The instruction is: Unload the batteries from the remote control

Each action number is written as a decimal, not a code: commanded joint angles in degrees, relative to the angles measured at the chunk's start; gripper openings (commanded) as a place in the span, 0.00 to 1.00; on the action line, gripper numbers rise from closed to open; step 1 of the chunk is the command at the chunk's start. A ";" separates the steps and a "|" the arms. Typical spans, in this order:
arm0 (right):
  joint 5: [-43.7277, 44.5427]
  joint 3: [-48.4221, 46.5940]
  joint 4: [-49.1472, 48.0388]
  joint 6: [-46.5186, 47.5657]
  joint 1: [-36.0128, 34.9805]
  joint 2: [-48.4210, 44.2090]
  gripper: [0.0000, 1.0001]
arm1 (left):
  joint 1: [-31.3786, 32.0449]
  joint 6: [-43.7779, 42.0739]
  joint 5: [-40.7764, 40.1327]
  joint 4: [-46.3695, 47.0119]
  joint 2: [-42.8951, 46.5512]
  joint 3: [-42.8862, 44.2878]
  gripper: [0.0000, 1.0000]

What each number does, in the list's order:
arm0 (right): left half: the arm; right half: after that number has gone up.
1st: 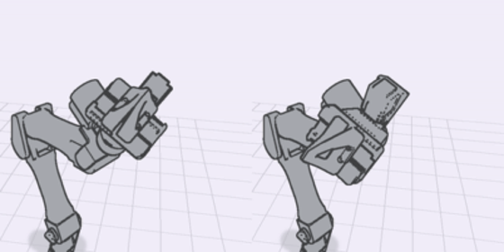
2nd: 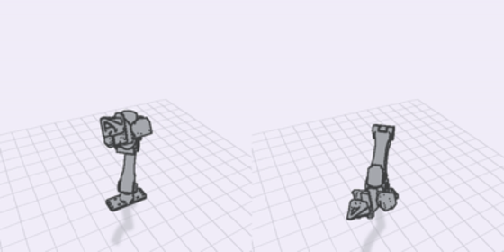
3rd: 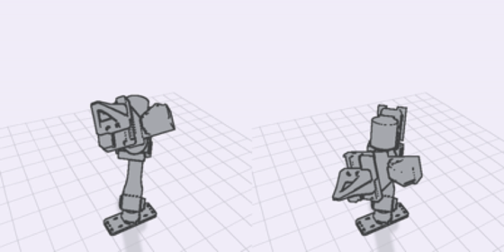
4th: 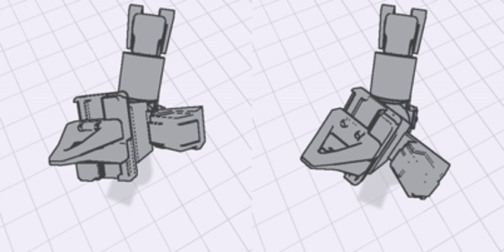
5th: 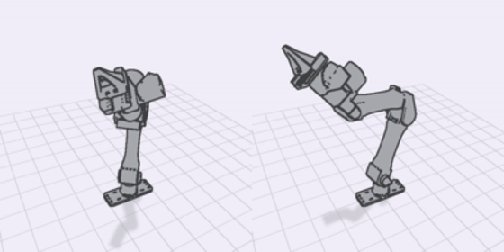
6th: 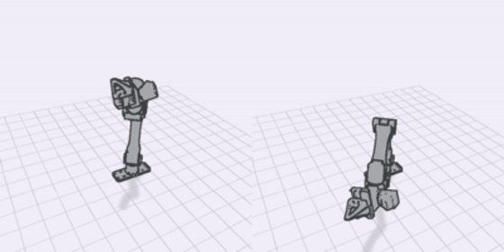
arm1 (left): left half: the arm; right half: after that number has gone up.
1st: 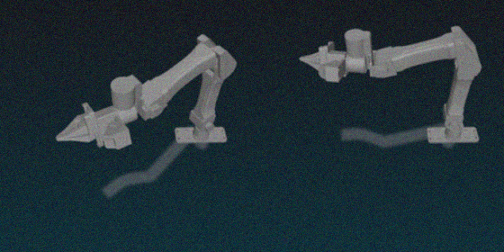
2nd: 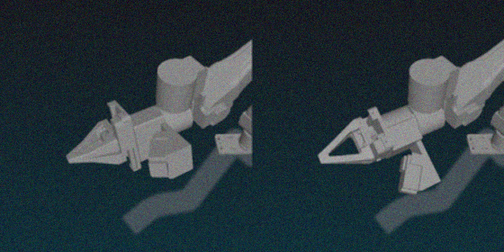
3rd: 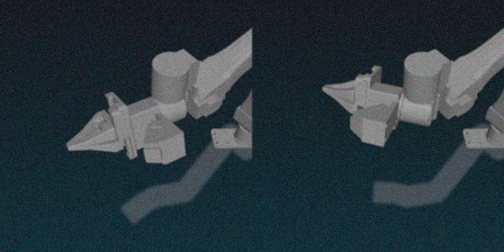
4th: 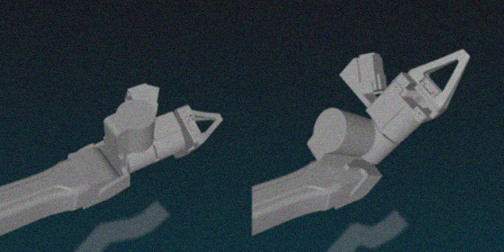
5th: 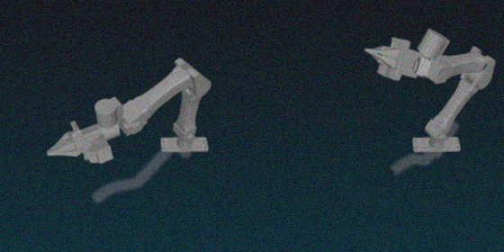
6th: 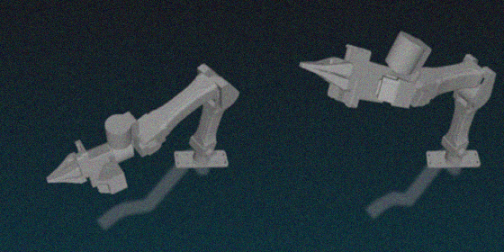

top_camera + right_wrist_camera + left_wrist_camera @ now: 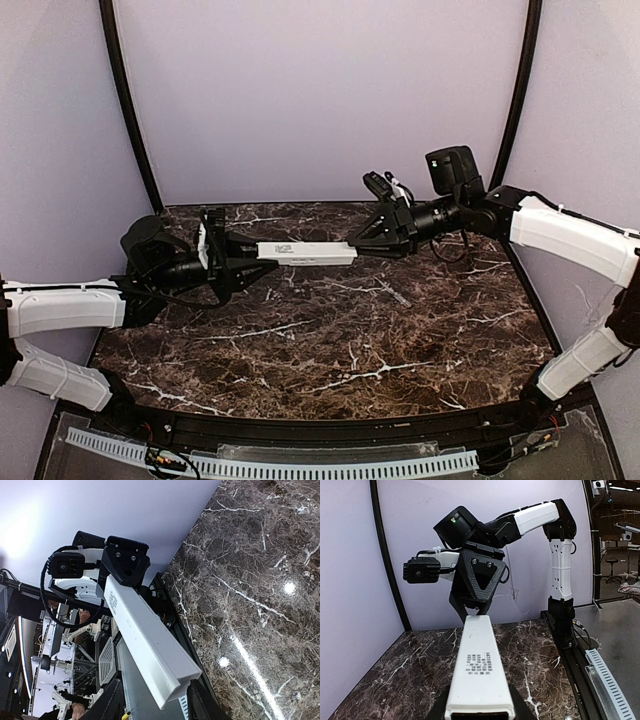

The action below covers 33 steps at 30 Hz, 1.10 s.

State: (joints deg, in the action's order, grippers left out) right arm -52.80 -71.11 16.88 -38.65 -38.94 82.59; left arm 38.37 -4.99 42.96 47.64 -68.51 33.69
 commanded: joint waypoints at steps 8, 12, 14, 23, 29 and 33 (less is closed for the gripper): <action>0.06 -1.32 -0.16 0.74 0.31 -0.78 0.37 | -0.23 -1.04 0.47 -0.24 0.65 0.41 0.00; 0.00 -0.81 -0.49 0.61 0.27 -1.02 0.37 | -0.23 -1.18 0.37 -0.35 0.54 0.45 0.00; -0.03 -0.63 -0.66 0.57 0.27 -1.15 0.36 | -0.24 -1.16 0.35 -0.40 0.42 0.49 0.00; -0.03 0.05 -1.15 0.46 0.27 -1.44 0.30 | -0.23 -1.17 0.24 -0.61 0.14 0.58 0.00; -0.03 0.35 -1.31 0.42 0.27 -1.38 0.25 | -0.28 -1.08 0.21 -0.78 -0.03 0.65 0.00; -0.03 0.53 -1.52 0.41 0.18 -1.42 0.21 | -0.23 -1.21 0.15 -0.96 -0.05 0.67 0.00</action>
State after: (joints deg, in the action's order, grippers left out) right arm -52.82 -71.33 16.93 -38.46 -38.94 82.59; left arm 38.37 -5.63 42.85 46.48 -68.69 33.69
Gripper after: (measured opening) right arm 0.228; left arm 0.286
